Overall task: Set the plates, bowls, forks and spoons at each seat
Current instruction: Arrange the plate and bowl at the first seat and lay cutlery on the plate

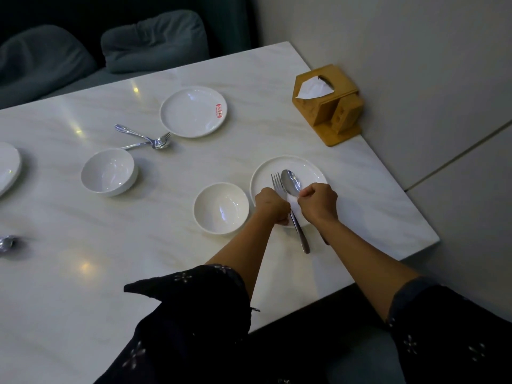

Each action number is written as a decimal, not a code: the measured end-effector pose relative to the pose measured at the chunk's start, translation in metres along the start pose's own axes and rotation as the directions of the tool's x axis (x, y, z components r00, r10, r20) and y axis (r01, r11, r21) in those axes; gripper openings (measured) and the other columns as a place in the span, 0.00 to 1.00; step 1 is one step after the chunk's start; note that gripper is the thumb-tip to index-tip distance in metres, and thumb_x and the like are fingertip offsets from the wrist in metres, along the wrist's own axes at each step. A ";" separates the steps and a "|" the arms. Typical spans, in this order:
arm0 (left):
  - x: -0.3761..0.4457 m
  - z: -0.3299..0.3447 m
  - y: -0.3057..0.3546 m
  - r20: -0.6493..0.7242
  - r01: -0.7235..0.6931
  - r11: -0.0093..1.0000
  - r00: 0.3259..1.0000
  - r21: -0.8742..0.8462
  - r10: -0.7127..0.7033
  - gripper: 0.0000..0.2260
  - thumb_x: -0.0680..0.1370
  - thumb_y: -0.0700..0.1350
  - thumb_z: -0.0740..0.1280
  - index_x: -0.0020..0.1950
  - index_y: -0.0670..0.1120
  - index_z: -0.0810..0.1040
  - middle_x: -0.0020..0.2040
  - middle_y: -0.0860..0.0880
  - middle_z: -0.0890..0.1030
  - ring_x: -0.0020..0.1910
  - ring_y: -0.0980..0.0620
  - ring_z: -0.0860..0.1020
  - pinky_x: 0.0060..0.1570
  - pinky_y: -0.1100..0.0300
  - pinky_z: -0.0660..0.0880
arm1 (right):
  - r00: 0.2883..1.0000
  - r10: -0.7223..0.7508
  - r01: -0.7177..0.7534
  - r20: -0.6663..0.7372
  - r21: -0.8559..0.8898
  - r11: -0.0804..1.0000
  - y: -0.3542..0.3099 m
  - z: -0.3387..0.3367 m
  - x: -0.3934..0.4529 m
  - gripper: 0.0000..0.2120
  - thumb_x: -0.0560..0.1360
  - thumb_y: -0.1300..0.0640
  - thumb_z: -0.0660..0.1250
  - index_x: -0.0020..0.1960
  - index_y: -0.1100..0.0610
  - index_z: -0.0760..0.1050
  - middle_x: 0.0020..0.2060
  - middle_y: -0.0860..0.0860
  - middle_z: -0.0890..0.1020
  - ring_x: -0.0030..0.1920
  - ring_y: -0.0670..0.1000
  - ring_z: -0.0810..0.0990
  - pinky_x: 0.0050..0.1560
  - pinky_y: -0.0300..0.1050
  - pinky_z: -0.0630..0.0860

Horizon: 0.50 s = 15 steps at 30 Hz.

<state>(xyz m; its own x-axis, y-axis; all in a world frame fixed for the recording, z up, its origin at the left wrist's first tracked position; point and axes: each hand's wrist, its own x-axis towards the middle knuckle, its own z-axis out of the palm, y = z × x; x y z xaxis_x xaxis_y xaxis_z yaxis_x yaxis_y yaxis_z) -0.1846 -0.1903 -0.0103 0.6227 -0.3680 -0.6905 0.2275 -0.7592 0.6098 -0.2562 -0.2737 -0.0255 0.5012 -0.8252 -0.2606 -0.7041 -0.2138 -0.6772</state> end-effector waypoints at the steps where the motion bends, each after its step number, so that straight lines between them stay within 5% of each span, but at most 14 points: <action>1: 0.000 -0.001 -0.001 -0.008 -0.024 0.998 1.000 0.059 0.025 0.13 0.70 0.33 0.71 0.34 0.42 0.68 0.44 0.43 0.83 0.46 0.46 0.83 0.47 0.58 0.81 | 1.000 -0.004 0.004 -0.003 -0.006 1.000 0.000 -0.001 0.000 0.08 0.72 0.69 0.65 0.46 0.63 0.82 0.48 0.58 0.85 0.51 0.57 0.82 0.46 0.40 0.73; 4: -0.004 -0.006 0.000 -0.048 -0.095 0.981 0.993 0.170 0.104 0.14 0.72 0.36 0.71 0.33 0.43 0.67 0.35 0.46 0.76 0.44 0.48 0.81 0.43 0.60 0.79 | 0.999 -0.038 0.037 -0.014 -0.025 0.999 -0.002 -0.005 -0.004 0.07 0.73 0.68 0.65 0.46 0.64 0.82 0.47 0.57 0.85 0.50 0.56 0.82 0.45 0.39 0.73; 7: -0.014 -0.015 0.004 -0.038 -0.189 0.970 0.980 0.152 0.197 0.02 0.73 0.35 0.68 0.41 0.36 0.78 0.44 0.39 0.84 0.42 0.41 0.85 0.43 0.50 0.84 | 0.991 -0.128 0.127 -0.032 -0.031 0.991 -0.009 -0.007 -0.010 0.04 0.73 0.66 0.67 0.46 0.61 0.80 0.44 0.56 0.84 0.46 0.54 0.82 0.43 0.40 0.74; 10: -0.032 -0.037 0.009 -0.058 -0.319 0.941 0.943 0.112 0.327 0.08 0.77 0.38 0.64 0.49 0.34 0.80 0.46 0.35 0.84 0.41 0.38 0.85 0.45 0.47 0.83 | 0.965 -0.262 0.262 0.002 0.010 0.965 -0.032 -0.010 -0.021 0.04 0.74 0.63 0.68 0.46 0.62 0.80 0.41 0.54 0.84 0.42 0.50 0.80 0.44 0.39 0.74; 15: -0.067 -0.111 -0.020 -0.163 -0.474 0.861 0.849 0.183 0.502 0.06 0.78 0.44 0.66 0.49 0.43 0.80 0.43 0.43 0.85 0.42 0.45 0.83 0.38 0.59 0.76 | 0.903 -0.409 0.401 0.128 0.086 0.912 -0.083 0.002 -0.054 0.04 0.74 0.60 0.69 0.47 0.60 0.81 0.39 0.50 0.82 0.40 0.47 0.79 0.43 0.35 0.75</action>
<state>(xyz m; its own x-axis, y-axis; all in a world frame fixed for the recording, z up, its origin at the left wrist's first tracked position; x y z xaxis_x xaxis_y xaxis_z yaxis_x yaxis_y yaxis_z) -0.1478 -0.0907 0.0666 0.7649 -0.6065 -0.2169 -0.2364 -0.5776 0.7813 -0.2241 -0.2104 0.0430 0.8053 -0.5911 -0.0467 -0.3982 -0.4807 -0.7813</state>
